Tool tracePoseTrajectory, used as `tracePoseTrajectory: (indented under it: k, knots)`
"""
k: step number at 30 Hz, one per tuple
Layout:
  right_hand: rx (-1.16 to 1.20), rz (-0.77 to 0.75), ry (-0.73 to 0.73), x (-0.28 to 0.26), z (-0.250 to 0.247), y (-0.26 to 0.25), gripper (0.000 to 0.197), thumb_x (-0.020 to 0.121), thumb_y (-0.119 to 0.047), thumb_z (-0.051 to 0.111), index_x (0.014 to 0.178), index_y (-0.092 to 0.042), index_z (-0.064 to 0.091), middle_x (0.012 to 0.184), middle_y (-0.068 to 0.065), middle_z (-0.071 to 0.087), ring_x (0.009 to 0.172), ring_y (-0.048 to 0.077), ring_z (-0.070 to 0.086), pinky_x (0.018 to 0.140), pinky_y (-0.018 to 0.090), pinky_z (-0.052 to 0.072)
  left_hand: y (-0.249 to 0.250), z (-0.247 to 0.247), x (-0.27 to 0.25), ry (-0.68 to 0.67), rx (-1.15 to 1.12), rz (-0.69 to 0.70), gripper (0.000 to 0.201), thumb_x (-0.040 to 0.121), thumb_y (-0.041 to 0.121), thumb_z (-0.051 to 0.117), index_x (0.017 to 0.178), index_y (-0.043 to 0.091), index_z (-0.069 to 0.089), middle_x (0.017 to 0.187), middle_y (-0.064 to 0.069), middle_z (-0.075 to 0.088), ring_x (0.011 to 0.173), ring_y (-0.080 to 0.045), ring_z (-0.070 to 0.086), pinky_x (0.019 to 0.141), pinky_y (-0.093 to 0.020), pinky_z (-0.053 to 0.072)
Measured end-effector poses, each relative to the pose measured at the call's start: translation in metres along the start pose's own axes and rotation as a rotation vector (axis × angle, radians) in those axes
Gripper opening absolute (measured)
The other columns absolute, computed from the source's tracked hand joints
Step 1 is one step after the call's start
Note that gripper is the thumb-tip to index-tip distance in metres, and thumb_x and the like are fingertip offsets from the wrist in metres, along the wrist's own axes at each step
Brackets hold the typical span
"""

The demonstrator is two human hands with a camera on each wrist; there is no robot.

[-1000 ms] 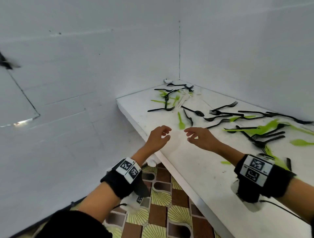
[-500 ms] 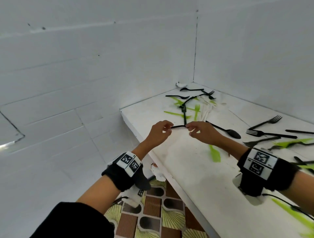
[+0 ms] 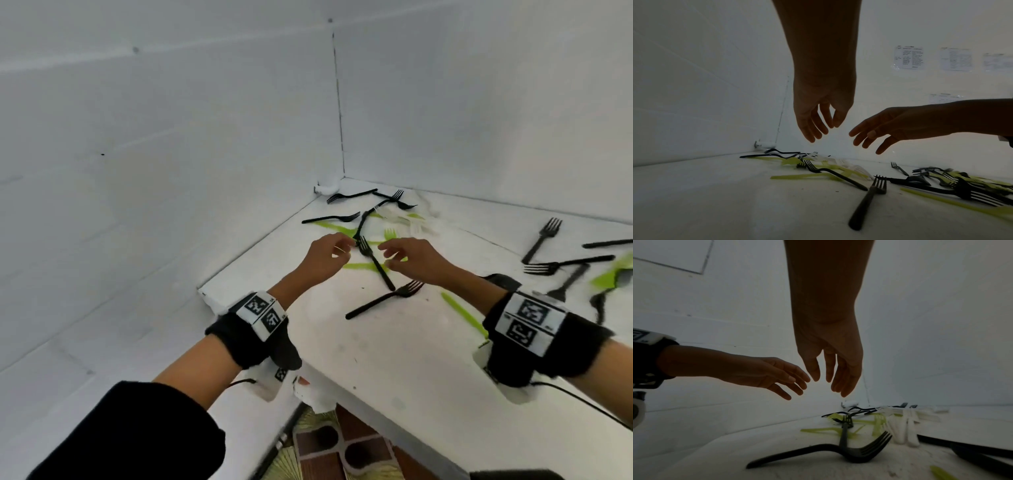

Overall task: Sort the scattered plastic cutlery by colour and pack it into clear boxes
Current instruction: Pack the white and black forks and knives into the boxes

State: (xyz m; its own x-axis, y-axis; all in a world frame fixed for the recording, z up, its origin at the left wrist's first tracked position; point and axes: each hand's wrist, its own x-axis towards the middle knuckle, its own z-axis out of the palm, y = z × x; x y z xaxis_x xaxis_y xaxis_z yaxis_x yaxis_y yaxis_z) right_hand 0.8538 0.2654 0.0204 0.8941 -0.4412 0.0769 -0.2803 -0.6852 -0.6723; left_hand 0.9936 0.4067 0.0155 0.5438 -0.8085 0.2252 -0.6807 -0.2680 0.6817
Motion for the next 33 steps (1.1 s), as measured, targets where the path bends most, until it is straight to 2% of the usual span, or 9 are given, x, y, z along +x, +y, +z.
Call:
tracePoseTrajectory:
  k: [3,7,12,16,20,25,27,30,33]
  knots:
    - [0.019,0.081,0.069,0.012,0.003,0.001,0.032,0.088,-0.007,0.059,0.120,-0.008,0.059,0.113,0.012,0.063,0.095,0.019,0.057,0.084,0.020,0.040,-0.013,-0.003,0.024,-0.077,-0.035,0.068,0.024,0.089,0.001,0.054,0.112,0.002,0.061,0.111,-0.012,0.063,0.091,-0.012,0.056,0.066,0.000,0.039]
    - [0.025,0.199,0.125,0.020,0.004,0.009,0.031,0.088,-0.007,0.059,0.119,-0.008,0.060,0.112,0.013,0.063,0.102,0.026,0.060,0.083,0.022,0.042,-0.025,0.004,0.055,-0.141,-0.080,0.104,0.023,0.089,0.000,0.053,0.110,0.004,0.062,0.104,-0.009,0.064,0.090,-0.012,0.055,0.066,0.002,0.037]
    - [-0.043,0.299,0.160,0.039,-0.007,0.034,0.031,0.087,-0.006,0.059,0.118,-0.008,0.061,0.110,0.012,0.065,0.096,0.023,0.060,0.066,0.005,0.036,-0.032,0.025,0.090,-0.223,-0.162,0.148,0.023,0.088,-0.001,0.053,0.109,0.004,0.061,0.098,-0.006,0.061,0.083,-0.012,0.056,0.064,-0.002,0.041]
    - [-0.075,0.365,0.194,0.060,-0.016,0.055,0.028,0.086,-0.007,0.059,0.114,-0.010,0.063,0.107,0.010,0.068,0.102,0.023,0.061,0.075,0.014,0.032,-0.034,0.041,0.118,-0.273,-0.189,0.156,0.023,0.087,-0.002,0.053,0.108,0.003,0.062,0.095,-0.003,0.058,0.075,-0.004,0.054,0.063,-0.002,0.041]
    - [-0.076,0.418,0.226,0.089,-0.021,0.080,0.027,0.084,-0.004,0.060,0.110,-0.008,0.064,0.102,0.013,0.069,0.092,0.022,0.061,0.078,0.019,0.037,-0.036,0.057,0.158,-0.301,-0.162,0.191,0.023,0.087,-0.002,0.054,0.109,0.002,0.061,0.097,-0.003,0.058,0.083,-0.014,0.056,0.063,0.000,0.040]
    - [-0.023,0.587,0.122,0.116,-0.023,0.095,0.033,0.080,-0.022,0.072,0.107,-0.008,0.058,0.090,0.010,0.059,0.058,0.013,0.052,0.046,0.015,0.044,-0.041,0.065,0.189,-0.323,-0.132,0.240,0.022,0.087,-0.001,0.054,0.106,0.004,0.064,0.100,-0.004,0.062,0.087,-0.014,0.058,0.068,0.000,0.038]
    - [0.004,0.649,0.092,0.124,-0.023,0.100,0.033,0.077,-0.025,0.076,0.098,-0.010,0.055,0.078,0.009,0.060,0.056,0.017,0.055,0.046,0.021,0.048,-0.042,0.069,0.200,-0.352,-0.115,0.281,0.020,0.088,0.001,0.055,0.103,0.007,0.066,0.104,-0.005,0.067,0.091,-0.013,0.061,0.073,-0.001,0.038]
    - [0.058,0.706,0.092,0.133,-0.026,0.104,0.024,0.076,-0.020,0.077,0.088,-0.008,0.061,0.061,0.005,0.059,0.052,0.014,0.056,0.046,0.022,0.051,-0.042,0.074,0.220,-0.386,-0.110,0.323,0.019,0.088,0.001,0.054,0.100,0.006,0.068,0.104,-0.007,0.069,0.096,-0.018,0.063,0.080,-0.010,0.042]
    - [0.144,0.743,0.121,0.134,-0.029,0.102,0.014,0.077,-0.011,0.075,0.082,-0.005,0.063,0.064,0.007,0.060,0.054,0.014,0.059,0.045,0.023,0.054,-0.040,0.080,0.240,-0.430,-0.091,0.347,0.019,0.088,0.000,0.053,0.100,0.003,0.068,0.105,-0.009,0.068,0.096,-0.019,0.063,0.075,-0.002,0.038]
